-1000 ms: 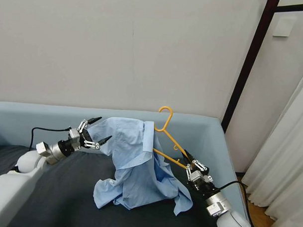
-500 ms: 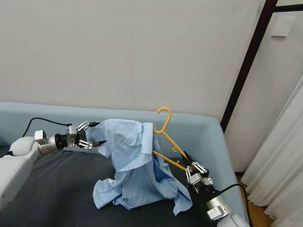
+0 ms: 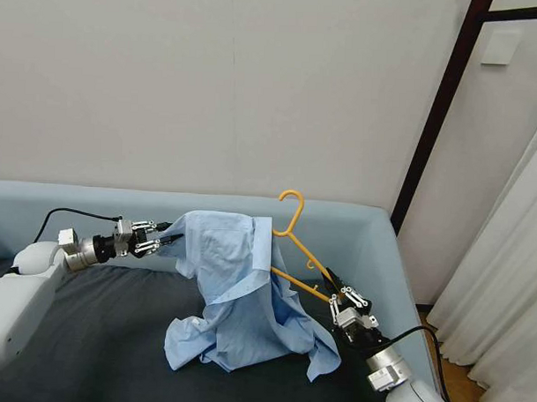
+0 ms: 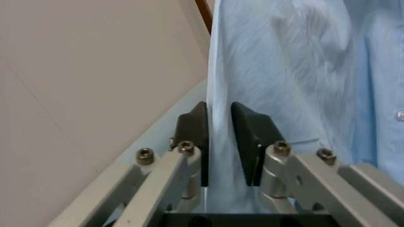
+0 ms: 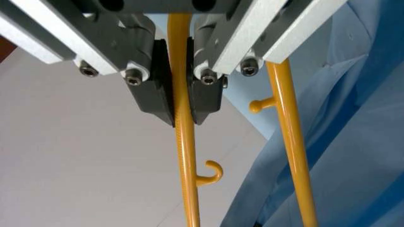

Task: Pick up the clothes from the sofa and hang them on the clothes hanger.

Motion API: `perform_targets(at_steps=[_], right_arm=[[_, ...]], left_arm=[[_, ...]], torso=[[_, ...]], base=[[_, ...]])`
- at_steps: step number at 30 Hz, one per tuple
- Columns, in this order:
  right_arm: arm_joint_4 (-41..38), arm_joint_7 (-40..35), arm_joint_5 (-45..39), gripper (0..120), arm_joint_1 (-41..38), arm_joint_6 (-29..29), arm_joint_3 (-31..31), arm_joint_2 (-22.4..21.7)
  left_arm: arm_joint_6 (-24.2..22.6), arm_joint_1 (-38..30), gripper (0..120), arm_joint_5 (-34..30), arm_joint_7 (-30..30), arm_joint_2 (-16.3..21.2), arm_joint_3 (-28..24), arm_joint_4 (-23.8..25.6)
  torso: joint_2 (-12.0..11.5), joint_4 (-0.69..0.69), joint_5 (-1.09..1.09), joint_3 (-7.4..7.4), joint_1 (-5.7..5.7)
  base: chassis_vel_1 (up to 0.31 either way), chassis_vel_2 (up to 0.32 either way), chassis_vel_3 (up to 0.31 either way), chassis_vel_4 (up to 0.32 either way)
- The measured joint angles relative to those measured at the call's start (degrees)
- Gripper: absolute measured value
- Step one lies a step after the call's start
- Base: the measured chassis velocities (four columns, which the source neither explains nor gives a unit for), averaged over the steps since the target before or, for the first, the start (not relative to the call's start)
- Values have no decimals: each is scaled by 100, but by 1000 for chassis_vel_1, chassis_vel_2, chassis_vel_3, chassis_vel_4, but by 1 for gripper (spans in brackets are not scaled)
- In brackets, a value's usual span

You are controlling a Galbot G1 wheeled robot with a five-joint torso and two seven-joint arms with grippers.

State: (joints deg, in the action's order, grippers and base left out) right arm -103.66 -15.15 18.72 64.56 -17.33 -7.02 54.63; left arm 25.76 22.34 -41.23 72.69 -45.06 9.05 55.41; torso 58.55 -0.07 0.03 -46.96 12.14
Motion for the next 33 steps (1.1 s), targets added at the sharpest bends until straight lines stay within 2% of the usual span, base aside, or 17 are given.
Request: perform_targets(at_steps=[1, 4, 24, 27, 28, 29, 32, 33], right_arm=[[0, 0, 0, 6, 0, 0, 0, 0], [27, -14, -7, 6, 0, -1, -4, -5], [35, -148, -19, 6, 4, -65, 5, 45], [69, -140, 1, 6, -49, -75, 7, 44], [69, -140, 1, 6, -49, -75, 7, 44], [84, -139, 2, 6, -76, -76, 8, 50], [135, -130, 9, 6, -166, -77, 16, 102], [135, -130, 9, 6, -166, -77, 16, 102]], left_arm=[[0, 0, 13, 0, 0, 0, 0, 0], [49, -17, 0, 0, -6, 4, 35, -95], [306, 115, 0, -170, -122, 291, 185, -31], [684, 122, 11, -72, -174, 600, 131, 66], [684, 122, 11, -72, -174, 600, 131, 66], [780, 116, 16, -1, -155, 739, 122, 68], [818, -32, 29, -86, 81, 1242, 108, 86], [818, -32, 29, -86, 81, 1242, 108, 86]], torso=[[0, 0, 0, 0, 0], [0, 0, 0, 0, 0], [0, -1, 1, 0, 0], [0, -2, 1, 0, 0], [0, -2, 1, 0, 0], [0, -4, 3, 0, 0], [0, 4, 2, 0, 0], [0, 4, 2, 0, 0]], base=[[0, 0, 0, 0], [0, 0, 0, 0], [0, 0, 0, 0], [0, 0, 0, 0], [0, 0, 0, 0], [0, 0, 0, 0], [0, 0, 0, 0], [0, 0, 0, 0]])
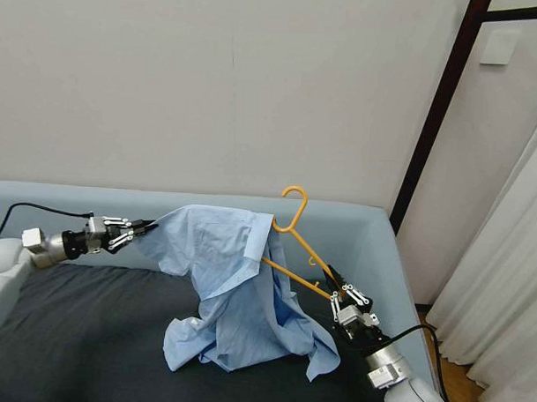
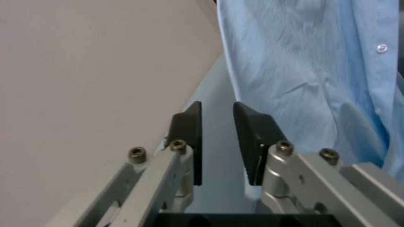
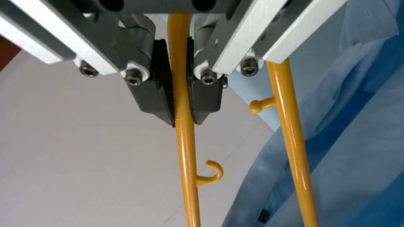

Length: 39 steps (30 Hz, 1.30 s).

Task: Pick up the clothes from the sofa and hang them on the clothes hanger.

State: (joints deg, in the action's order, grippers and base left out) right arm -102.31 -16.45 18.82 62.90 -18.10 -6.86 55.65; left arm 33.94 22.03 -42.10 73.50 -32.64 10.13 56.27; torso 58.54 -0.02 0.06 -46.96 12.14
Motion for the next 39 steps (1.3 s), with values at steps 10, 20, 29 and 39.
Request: perform_targets(at_steps=[10, 20, 29, 39], right_arm=[[79, 32, 227, 6, -102, 2, 54, 35], [14, 31, 486, 6, 46, -93, -87, -38], [152, 43, 759, 6, -71, -126, -115, 144], [237, 10, 1072, 6, -113, -218, -183, 240]], left_arm=[[-1762, -595, 64, -1479, -85, 512, -626, 1829], [-2343, -1965, 99, -861, -619, -804, -2710, 1571], [-2885, -3238, 98, -64, 879, -1431, -3442, 1], [-3063, -3618, 79, 513, 1458, -1785, -3604, -484]], torso=[[1, -5, -4, 1, -1], [0, -7, -1, -1, 0], [0, -1, -4, -1, -1], [0, -5, -2, 0, 0]], base=[[0, 0, 0, 0], [0, 0, 0, 0], [0, 0, 0, 0], [0, 0, 0, 0]])
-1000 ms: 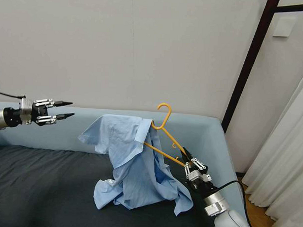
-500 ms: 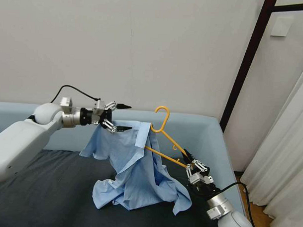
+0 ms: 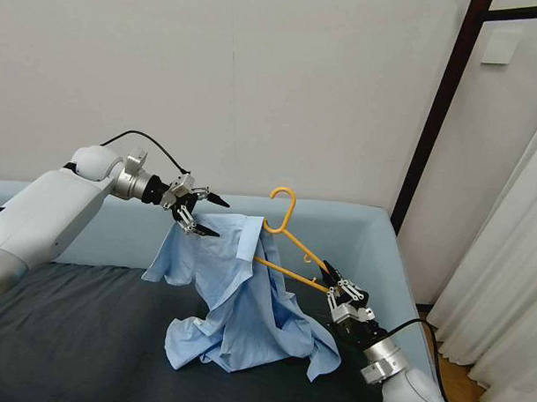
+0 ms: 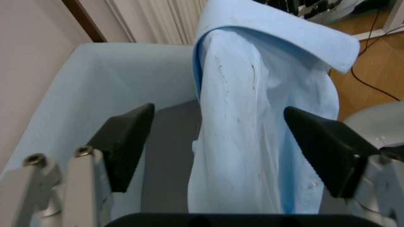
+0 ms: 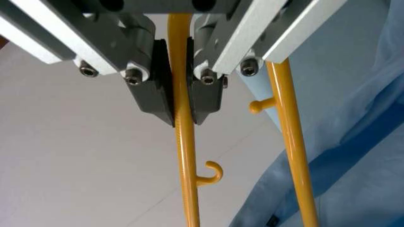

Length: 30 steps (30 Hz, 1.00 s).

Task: Pick up the clothes from the sofa and hang them on the clothes hanger.

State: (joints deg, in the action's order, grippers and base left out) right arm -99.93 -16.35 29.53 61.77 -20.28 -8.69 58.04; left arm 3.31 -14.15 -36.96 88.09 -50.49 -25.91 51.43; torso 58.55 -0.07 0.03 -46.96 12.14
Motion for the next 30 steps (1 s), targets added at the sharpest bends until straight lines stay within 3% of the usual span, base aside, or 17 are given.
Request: perform_targets(at_steps=[2, 4, 6, 10, 12, 15, 18, 25, 27, 30], right_arm=[[-7, -21, 41, 6, 0, 2, -7, 14], [-21, -121, 212, 6, -27, 37, -51, 60], [-21, -134, 220, 6, -27, 49, -52, 60], [-15, -200, 231, 6, -30, 89, -41, 56], [-14, -217, 231, 6, -31, 103, -33, 57], [-13, -363, 221, 6, -47, 200, 18, 62], [-13, -424, 172, 6, -48, 241, 42, 63], [-167, -513, -309, 31, -30, 217, 59, 21], [-222, -464, -537, 35, -26, 107, 63, 9], [-312, 100, -1498, 49, 16, -520, 90, -32]], left_arm=[[0, -8, 72, 63, 0, -40, -16, -42], [0, 32, 50, 209, -8, -83, -39, -83], [0, 48, 46, 211, -11, -80, -32, -81], [21, 109, 26, 211, -24, -73, 41, -72], [23, 118, 25, 210, -25, -74, 49, -72], [59, 165, 9, 210, -27, -101, 78, -105], [107, 176, 7, 209, -27, -141, 94, -158], [126, 180, 7, 208, -29, -207, 138, -252], [134, 180, 7, 207, -30, -223, 160, -282], [161, 179, 7, 208, -37, -280, 253, -383]], torso=[[0, 0, 0, 0, 0], [0, 1, 1, 0, 0], [0, 1, 1, 0, 0], [0, 1, 0, 0, 0], [0, 1, 0, 0, 0], [0, 1, 0, 0, 0], [0, 1, 0, 0, 0], [0, 0, 0, 0, 0], [0, 1, 0, 0, 0], [0, 1, 1, 0, 0]], base=[[0, 0, 0, 0], [0, 0, 0, 0], [0, 0, 0, 0], [0, 0, 0, 0], [0, 0, 0, 0], [0, 0, 0, 0], [0, 0, 0, 0], [0, 0, 0, 0], [0, 0, 0, 0], [0, 0, 0, 0]])
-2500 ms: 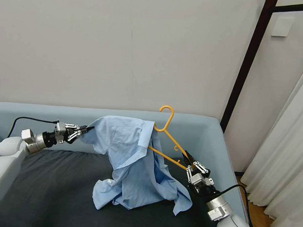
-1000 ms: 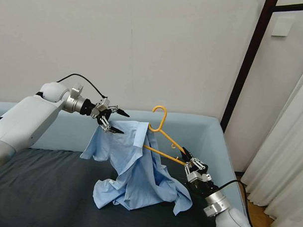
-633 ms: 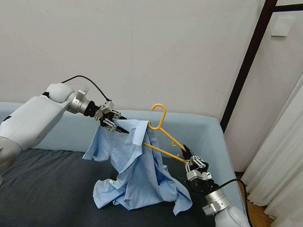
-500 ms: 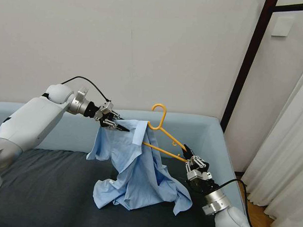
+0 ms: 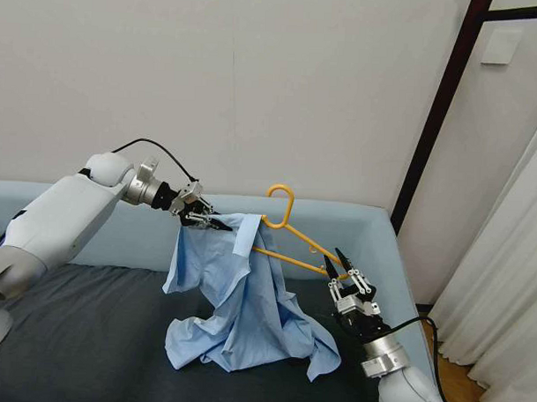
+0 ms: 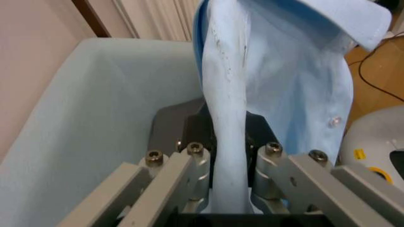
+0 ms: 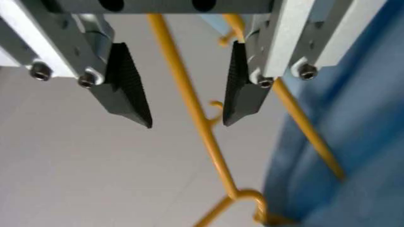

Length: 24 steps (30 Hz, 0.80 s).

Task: Pick up the clothes from the sofa and hang them on the clothes hanger.

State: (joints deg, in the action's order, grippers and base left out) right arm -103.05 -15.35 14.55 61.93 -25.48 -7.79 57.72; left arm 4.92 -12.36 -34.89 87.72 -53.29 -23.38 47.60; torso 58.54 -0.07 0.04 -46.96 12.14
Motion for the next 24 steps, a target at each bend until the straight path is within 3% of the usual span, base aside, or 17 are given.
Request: perform_targets(at_steps=[4, 7, 10, 11, 14, 16, 18, 24], right_arm=[[77, 734, -922, 63, 91, -470, 66, -44], [229, 995, -1329, 72, 159, -504, 105, -53], [378, 1080, -2168, 88, 172, -203, 276, -32], [378, 1080, -2168, 88, 172, -203, 276, -32], [542, 996, -3401, 98, -51, 184, 685, 27], [596, 946, -3740, 99, -130, 280, 792, 53], [683, 877, -4857, 100, -339, 541, 1031, 152], [687, 1088, -6393, 100, -497, 691, 1152, 265]], left_arm=[[2, 19, 7, -17, -5, -26, 145, -42], [4, 27, 7, -32, -6, -9, 214, -44], [28, 21, 7, -45, -9, -32, 287, -56], [28, 21, 7, -45, -9, -32, 287, -56], [38, 0, 7, -81, -12, -82, 326, -53], [39, 0, 7, -90, -12, -79, 327, -34], [40, -2, 7, -121, -12, -50, 329, 10], [102, -13, 7, -94, -13, -115, 314, -4]], torso=[[0, 0, 0, 0, 0], [1, -1, 0, 0, 0], [1, 4, -1, 0, -1], [1, 4, -1, 0, -1], [1, -4, -2, 0, 0], [1, -2, -2, 0, 0], [0, 3, -1, 0, 0], [1, 1, 1, 0, 0]], base=[[0, 0, 0, 0], [0, 0, 0, 0], [0, 0, 0, 0], [0, 0, 0, 0], [0, 0, 0, 0], [0, 0, 0, 0], [0, 0, 0, 0], [0, 0, 0, 0]])
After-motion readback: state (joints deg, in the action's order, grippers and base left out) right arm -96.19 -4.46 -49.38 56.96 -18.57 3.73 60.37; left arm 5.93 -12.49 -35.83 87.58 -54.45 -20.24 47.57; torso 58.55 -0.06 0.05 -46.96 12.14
